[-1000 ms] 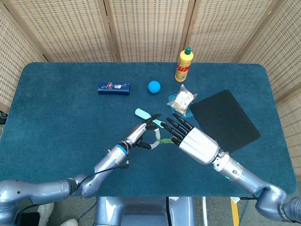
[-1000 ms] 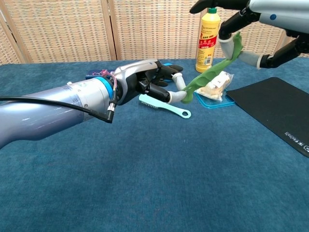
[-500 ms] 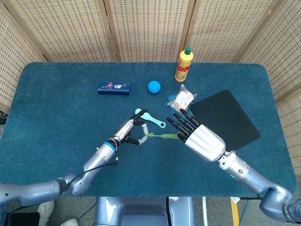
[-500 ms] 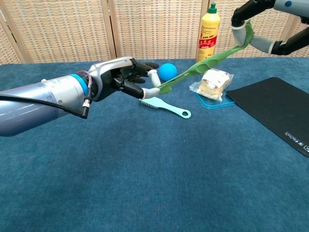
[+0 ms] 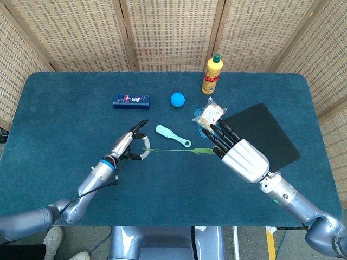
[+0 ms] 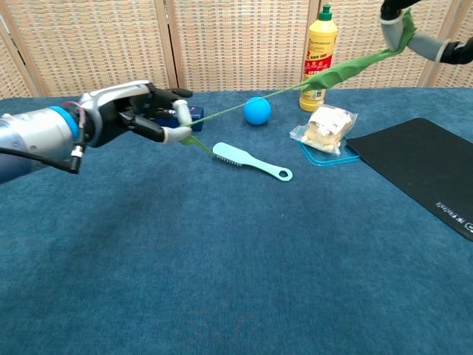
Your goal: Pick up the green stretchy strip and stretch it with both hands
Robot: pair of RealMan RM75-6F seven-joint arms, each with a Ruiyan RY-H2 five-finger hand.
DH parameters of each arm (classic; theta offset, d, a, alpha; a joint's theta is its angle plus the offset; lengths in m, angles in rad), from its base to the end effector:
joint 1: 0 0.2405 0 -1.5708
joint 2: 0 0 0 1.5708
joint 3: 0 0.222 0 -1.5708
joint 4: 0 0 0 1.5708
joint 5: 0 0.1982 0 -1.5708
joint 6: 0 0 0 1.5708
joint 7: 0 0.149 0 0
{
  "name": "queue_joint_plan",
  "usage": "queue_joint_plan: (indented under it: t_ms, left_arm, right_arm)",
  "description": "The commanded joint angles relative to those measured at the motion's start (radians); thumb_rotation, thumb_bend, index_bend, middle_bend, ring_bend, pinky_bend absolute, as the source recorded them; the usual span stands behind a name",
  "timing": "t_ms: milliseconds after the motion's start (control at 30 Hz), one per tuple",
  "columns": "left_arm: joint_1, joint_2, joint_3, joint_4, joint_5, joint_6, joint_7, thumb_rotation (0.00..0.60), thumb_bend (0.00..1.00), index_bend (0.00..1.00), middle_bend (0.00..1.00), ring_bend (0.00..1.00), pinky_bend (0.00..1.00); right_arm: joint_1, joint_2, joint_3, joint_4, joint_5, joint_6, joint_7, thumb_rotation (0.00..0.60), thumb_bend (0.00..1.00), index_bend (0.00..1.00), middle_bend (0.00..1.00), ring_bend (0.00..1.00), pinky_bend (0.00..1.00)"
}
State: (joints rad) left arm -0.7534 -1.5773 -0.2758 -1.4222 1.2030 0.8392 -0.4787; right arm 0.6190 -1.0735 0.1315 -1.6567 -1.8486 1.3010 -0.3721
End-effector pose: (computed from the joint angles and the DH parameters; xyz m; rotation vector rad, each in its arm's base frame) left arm -0.0998 0.3378 -0.0110 -1.5700 -1.7361 -1.3996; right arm -0.1020 -0.2784 0.1303 1.9606 0.0649 1.0871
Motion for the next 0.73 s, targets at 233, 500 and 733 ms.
queue_joint_plan:
  t_ms: [233, 500, 733]
  left_arm:
    - [0.090, 0.153, 0.033, 0.016, 0.055, 0.058, -0.062, 0.600, 0.53, 0.85, 0.00, 0.00, 0.00]
    - [0.175, 0.305, 0.057, 0.023, 0.100, 0.120, -0.137, 0.600, 0.53, 0.85, 0.00, 0.00, 0.00]
    - [0.225, 0.391, 0.073, 0.003, 0.142, 0.168, -0.211, 0.600, 0.53, 0.85, 0.00, 0.00, 0.00]
  right_arm:
    - [-0.032, 0.026, -0.004, 0.014, 0.012, 0.029, -0.001, 0.600, 0.69, 0.84, 0.14, 0.00, 0.00]
    - [-0.077, 0.037, -0.018, 0.060, 0.021, 0.074, 0.019, 0.600, 0.69, 0.84, 0.14, 0.00, 0.00]
    - [-0.110, 0.042, -0.032, 0.060, 0.009, 0.107, 0.014, 0.600, 0.69, 0.84, 0.14, 0.00, 0.00]
